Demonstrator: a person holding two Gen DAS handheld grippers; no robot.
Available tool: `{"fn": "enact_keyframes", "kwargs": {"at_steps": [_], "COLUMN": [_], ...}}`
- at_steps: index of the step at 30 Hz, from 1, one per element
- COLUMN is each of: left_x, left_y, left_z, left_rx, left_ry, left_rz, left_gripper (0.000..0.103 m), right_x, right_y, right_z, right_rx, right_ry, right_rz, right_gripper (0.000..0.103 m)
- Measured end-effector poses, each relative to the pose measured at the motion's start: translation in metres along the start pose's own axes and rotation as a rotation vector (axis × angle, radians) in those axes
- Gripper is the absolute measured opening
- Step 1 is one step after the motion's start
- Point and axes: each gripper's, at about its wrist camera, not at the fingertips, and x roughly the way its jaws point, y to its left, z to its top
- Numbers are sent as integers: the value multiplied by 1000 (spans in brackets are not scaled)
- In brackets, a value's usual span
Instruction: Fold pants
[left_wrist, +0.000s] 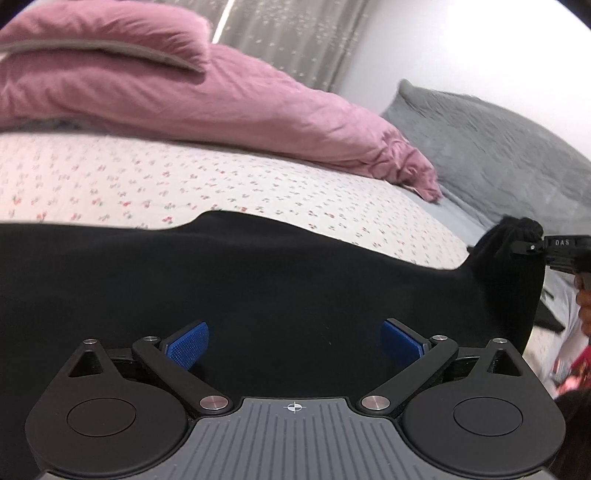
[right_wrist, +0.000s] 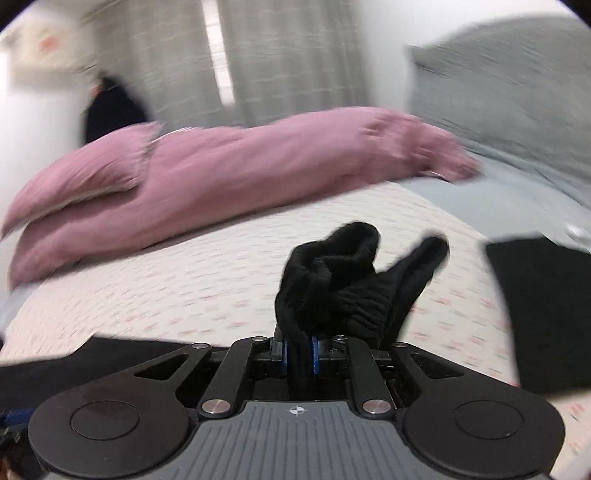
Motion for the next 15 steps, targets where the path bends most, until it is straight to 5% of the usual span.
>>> {"fn": "enact_keyframes", "kwargs": {"at_steps": [6, 11, 15], "left_x": [6, 7, 17], "left_y": [19, 35, 41], "left_z": [4, 5, 2], "left_rx": [-135, -258, -356], "left_ry": [16, -1, 16], "left_rz": [-75, -154, -225], "left_gripper": [100, 99, 98], "right_x": [25, 40, 44], "right_y": [72, 117, 134], "right_z": [-21, -56, -80], "right_rx": [-142, -308, -371], "right_ry": [105, 186, 252], "right_rz": [193, 261, 311], "right_gripper": [13, 15, 31]}}
